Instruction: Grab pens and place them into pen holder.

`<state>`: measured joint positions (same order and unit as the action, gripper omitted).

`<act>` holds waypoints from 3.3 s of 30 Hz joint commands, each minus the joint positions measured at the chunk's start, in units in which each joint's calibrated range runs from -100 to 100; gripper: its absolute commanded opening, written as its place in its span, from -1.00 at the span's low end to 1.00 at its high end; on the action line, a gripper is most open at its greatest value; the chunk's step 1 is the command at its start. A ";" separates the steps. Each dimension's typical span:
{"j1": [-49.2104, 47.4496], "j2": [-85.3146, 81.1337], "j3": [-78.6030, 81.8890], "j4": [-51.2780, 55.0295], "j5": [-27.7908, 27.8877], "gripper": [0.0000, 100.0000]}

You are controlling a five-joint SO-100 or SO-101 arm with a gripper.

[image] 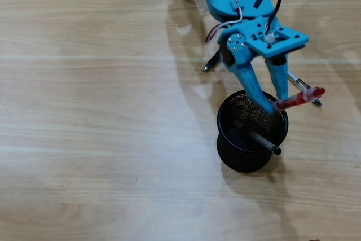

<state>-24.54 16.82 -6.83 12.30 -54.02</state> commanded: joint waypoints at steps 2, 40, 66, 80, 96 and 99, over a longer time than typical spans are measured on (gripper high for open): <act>-0.75 1.48 -2.22 -4.78 -0.48 -0.96; 0.44 -2.34 4.21 -3.69 2.29 -0.76; -2.49 -36.91 7.10 69.48 -1.27 -0.95; -13.64 -38.86 23.30 65.92 -15.93 -0.95; -9.07 -23.32 15.07 78.86 -26.51 -0.96; -7.97 -18.31 8.28 85.42 -26.35 -0.96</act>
<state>-33.97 -4.33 8.70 92.58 -80.13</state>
